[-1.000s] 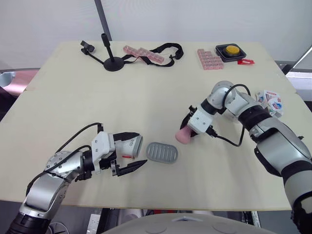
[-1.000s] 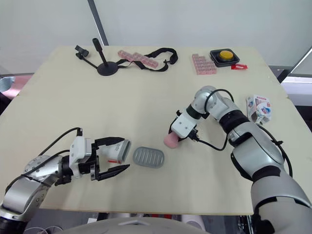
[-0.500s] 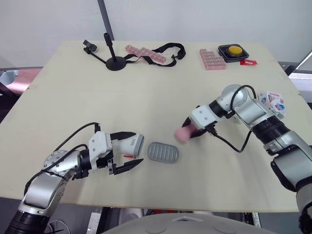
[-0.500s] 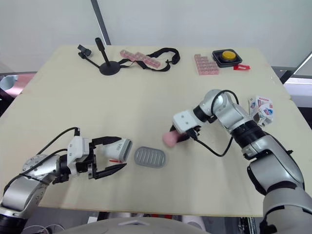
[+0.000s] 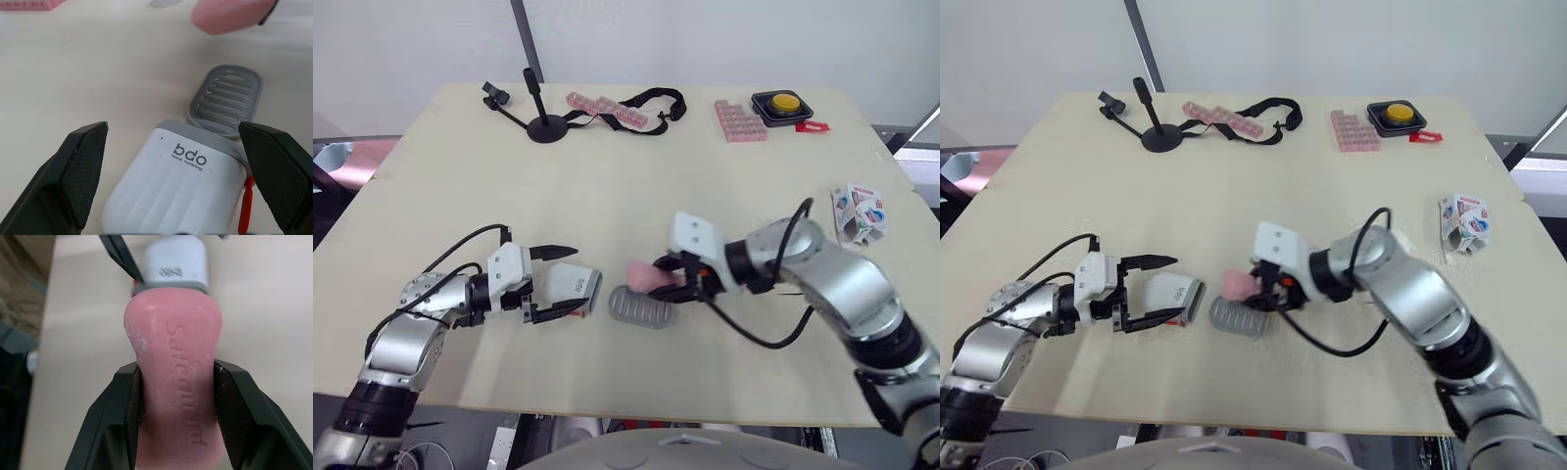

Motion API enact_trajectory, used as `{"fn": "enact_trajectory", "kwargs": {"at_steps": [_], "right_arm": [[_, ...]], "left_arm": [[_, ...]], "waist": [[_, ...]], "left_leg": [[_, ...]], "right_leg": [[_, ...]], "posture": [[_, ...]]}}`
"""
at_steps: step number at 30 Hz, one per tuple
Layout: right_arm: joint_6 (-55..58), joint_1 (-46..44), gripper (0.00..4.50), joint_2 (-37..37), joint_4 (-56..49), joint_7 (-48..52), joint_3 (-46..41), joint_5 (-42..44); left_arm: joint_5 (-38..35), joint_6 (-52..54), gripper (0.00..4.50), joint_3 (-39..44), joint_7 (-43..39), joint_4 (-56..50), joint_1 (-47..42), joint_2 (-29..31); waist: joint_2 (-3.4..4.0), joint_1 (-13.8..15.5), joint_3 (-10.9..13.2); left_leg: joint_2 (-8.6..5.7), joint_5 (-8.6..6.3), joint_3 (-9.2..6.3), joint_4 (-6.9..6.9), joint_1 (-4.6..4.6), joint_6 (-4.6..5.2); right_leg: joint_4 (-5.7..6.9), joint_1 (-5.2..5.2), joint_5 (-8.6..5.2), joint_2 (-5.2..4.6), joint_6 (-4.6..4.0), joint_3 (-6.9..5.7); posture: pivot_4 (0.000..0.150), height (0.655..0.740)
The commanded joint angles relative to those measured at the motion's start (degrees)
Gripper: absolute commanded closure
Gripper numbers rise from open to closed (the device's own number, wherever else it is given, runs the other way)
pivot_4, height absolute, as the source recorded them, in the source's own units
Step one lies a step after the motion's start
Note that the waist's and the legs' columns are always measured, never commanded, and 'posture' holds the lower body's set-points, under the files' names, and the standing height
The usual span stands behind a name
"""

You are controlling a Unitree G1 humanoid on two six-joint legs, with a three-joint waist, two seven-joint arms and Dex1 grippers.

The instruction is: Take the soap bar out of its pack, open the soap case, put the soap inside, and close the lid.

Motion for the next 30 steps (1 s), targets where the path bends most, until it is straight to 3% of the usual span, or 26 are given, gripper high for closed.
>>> {"fn": "enact_trajectory", "kwargs": {"at_steps": [1, 12, 30], "right_arm": [[2.9, -1.2, 2.87, 0.6, -0.8, -4.0, 0.5, 1.4], [-1.8, -2.2, 2.87, 1.6, 4.8, -11.6, 9.5, 0.9], [-7.8, -4.7, 2.87, -1.9, 6.9, -10.5, 14.1, 1.3]], "left_arm": [[-0.8, -1.3, 0.0, -0.3, -3.8, 1.3, -1.4, 0.8], [-1.5, -2.0, 0.0, -0.2, -14.1, 4.0, -5.1, 4.0], [-0.4, -1.8, 0.0, -0.6, -11.3, 4.7, -6.2, 2.7]], "waist": [[0.0, 0.0, 0.0], [0.0, 0.0, 0.0], [0.0, 0.0, 0.0]], "left_leg": [[-0.01, 0.0, 0.0, 0.0, 0.0, 0.0], [-0.01, 0.02, 0.0, -0.14, 0.04, -0.04], [0.0, 0.02, 0.0, -0.14, 0.02, -0.05]], "right_leg": [[0.02, 0.01, 0.0, 0.0, 0.0, 0.0], [0.06, 0.06, 0.0, 0.03, 0.0, -0.03], [0.08, 0.08, 0.0, 0.03, 0.0, -0.05]], "posture": [[0.15, 0.74], [0.15, 0.74], [0.15, 0.74]]}}
